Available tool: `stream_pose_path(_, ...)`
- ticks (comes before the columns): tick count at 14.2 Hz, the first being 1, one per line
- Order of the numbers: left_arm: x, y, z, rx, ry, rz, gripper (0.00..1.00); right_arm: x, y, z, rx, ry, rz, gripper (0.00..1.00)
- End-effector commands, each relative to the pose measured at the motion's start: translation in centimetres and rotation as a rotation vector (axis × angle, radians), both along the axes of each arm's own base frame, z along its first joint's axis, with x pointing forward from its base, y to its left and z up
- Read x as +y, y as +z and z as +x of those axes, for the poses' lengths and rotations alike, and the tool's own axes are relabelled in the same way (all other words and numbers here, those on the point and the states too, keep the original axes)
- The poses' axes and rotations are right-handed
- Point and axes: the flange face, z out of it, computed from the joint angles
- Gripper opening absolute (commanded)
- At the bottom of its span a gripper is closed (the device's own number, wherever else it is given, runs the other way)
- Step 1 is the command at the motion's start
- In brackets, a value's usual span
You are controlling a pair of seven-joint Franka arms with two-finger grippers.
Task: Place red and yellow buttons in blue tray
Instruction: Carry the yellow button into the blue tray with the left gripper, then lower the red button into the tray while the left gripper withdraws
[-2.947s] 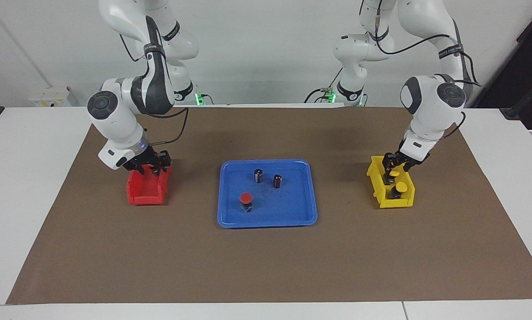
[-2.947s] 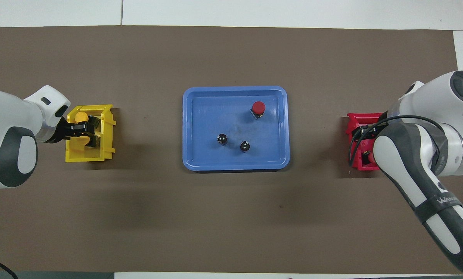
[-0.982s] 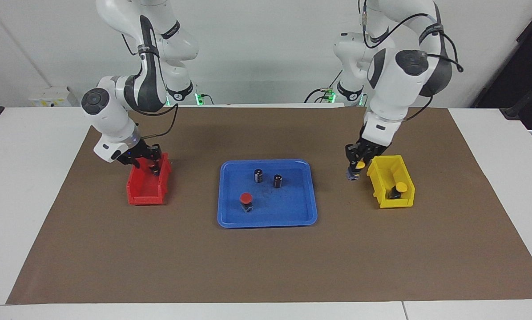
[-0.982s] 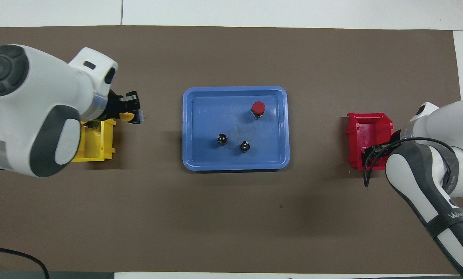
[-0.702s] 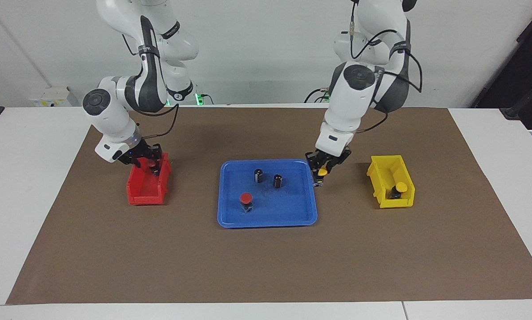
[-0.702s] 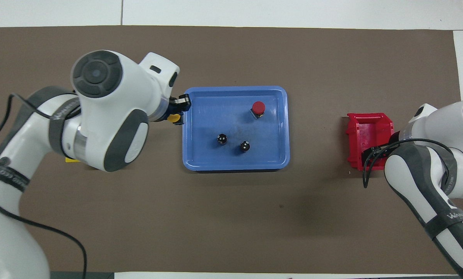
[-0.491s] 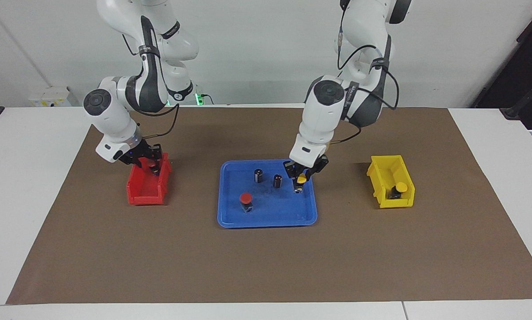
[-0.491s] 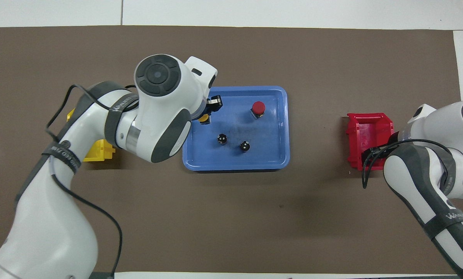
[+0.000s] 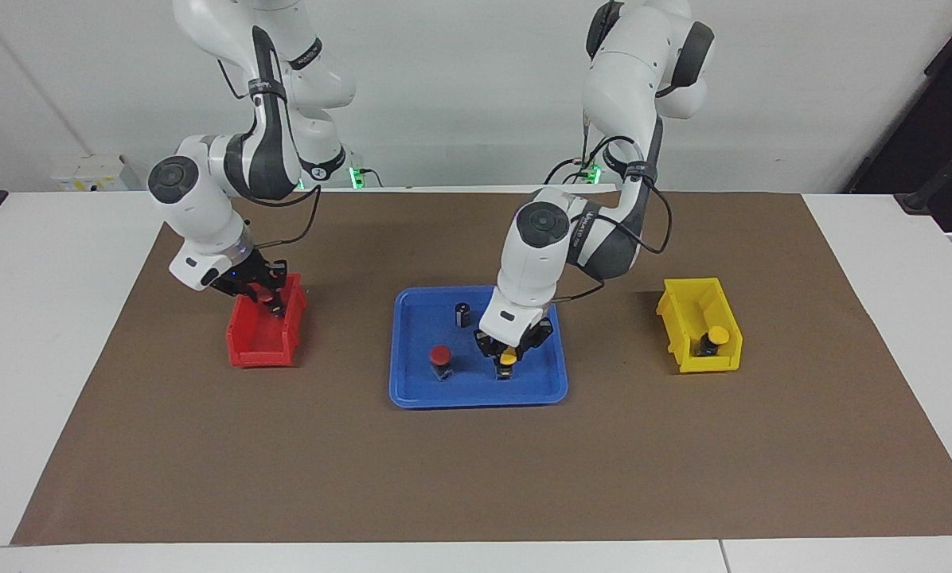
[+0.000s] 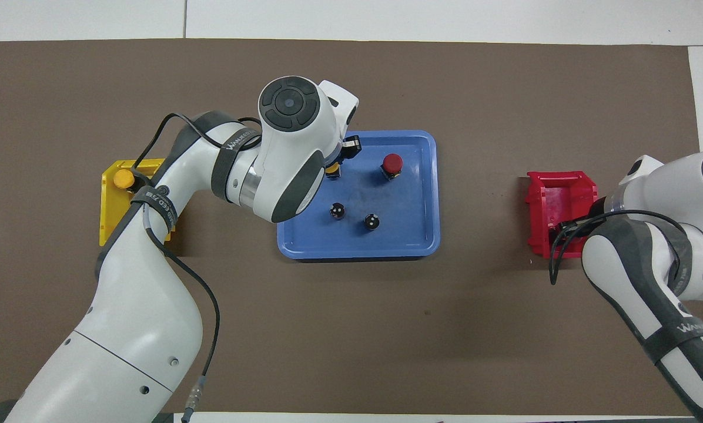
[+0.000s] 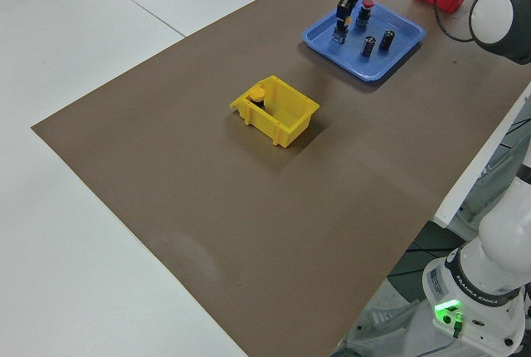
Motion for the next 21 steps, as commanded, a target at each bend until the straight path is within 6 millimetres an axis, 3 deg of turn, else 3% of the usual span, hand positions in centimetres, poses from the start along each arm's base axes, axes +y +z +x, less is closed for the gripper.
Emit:
stream_pose_path(1,-0.5,0.2,0.4,-0.019,-0.001,-0.004,0.06,0.0,3.4,2.8,0.020,0.001,0.006,0.08)
stream_pose_path(4,-0.5,0.1,0.4,-0.033,-0.014,0.013,0.71,0.2,6.6,5.5,0.035,-0.017,0.006,0.08)
stream_pose_path(5,-0.5,0.1,0.5,-0.035,-0.012,0.014,0.85,0.7,7.8,6.2,0.039,-0.028,0.007,0.08)
stream_pose_path(7,-0.5,0.8,0.6,-0.041,-0.017,0.024,0.97,3.4,10.2,7.6,0.032,-0.045,0.001,0.08)
stream_pose_path(9,0.0,2.3,0.7,-0.031,-0.019,0.050,0.97,6.5,11.8,8.8,0.031,-0.071,-0.008,0.08)
stream_pose_path(10,1.0,3.3,1.1,-0.032,-0.009,0.049,0.97,7.8,12.6,9.4,0.027,-0.091,-0.010,0.07)
stream_pose_path(11,2.2,6.3,1.3,-0.054,0.008,0.031,0.98,9.3,13.6,10.1,0.021,-0.121,-0.009,0.06)
stream_pose_path(12,4.8,7.8,1.7,-0.041,0.041,0.037,1.00,11.4,14.3,10.6,0.008,-0.140,-0.008,0.05)
stream_pose_path(15,11.4,12.6,-0.7,0.063,0.022,0.109,1.00,16.8,14.6,11.3,-0.012,-0.197,-0.016,0.02)
stream_pose_path(17,18.3,16.4,-2.2,0.111,-0.125,0.128,1.00,20.7,14.7,12.5,-0.027,-0.246,0.009,0.01)
stream_pose_path(19,26.3,19.6,-2.8,0.124,-0.204,0.117,1.00,26.2,14.3,13.9,-0.029,-0.335,0.044,0.01)
stream_pose_path(20,29.8,20.8,-3.1,0.123,-0.229,0.109,1.00,29.6,13.3,14.3,-0.033,-0.355,0.045,0.01)
stream_pose_path(21,33.8,21.9,-3.4,0.127,-0.248,0.079,1.00,31.6,12.3,14.7,-0.036,-0.387,0.044,0.01)
